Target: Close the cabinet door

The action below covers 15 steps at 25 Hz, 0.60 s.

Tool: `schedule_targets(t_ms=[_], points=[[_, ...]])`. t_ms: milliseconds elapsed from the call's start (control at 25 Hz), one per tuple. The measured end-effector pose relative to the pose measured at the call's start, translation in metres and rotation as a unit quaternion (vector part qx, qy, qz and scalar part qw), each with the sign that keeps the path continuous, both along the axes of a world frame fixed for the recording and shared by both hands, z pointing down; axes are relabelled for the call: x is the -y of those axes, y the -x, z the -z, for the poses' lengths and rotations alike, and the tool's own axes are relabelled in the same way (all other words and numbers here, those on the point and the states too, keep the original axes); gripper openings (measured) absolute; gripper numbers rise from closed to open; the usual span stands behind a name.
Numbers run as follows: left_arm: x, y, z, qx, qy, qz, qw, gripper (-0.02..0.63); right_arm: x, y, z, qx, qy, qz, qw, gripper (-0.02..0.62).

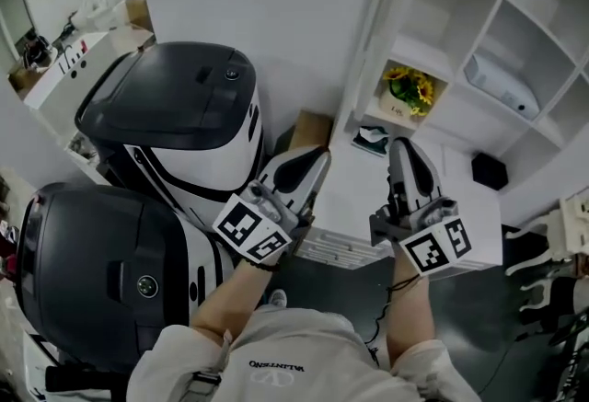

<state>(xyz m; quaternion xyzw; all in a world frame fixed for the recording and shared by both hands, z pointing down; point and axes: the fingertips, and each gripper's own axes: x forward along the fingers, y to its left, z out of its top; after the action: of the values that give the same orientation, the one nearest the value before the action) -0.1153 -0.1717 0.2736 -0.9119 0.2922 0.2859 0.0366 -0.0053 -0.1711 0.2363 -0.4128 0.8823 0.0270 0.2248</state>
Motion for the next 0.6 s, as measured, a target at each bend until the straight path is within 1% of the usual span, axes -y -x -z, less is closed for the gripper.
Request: schedule_targets(t_ms=[80,160,280,440,600], points=[[0.009,0.001,0.016,-0.028,-0.005,-0.040,0.9988,0.005,0.007,0.003,0.015,0.003,-0.014,0.006,1.000,0.011],[0.018,0.001,0.034,-0.036,-0.019,-0.059,0.9975,0.005,0.012,0.006,0.029,-0.006,-0.028,0.006,1.000,0.011],[0.029,-0.004,0.060,-0.027,-0.049,-0.065,0.9963,0.005,0.021,0.007,0.047,-0.016,-0.043,0.013,0.999,0.011],[0.038,-0.011,0.091,-0.033,-0.080,-0.076,0.9933,0.005,0.033,0.011,0.066,-0.030,-0.065,0.025,0.997,0.011],[0.050,-0.020,0.115,-0.043,-0.090,-0.091,0.9909,0.006,0.042,0.011,0.082,-0.029,-0.077,0.039,0.996,0.011]])
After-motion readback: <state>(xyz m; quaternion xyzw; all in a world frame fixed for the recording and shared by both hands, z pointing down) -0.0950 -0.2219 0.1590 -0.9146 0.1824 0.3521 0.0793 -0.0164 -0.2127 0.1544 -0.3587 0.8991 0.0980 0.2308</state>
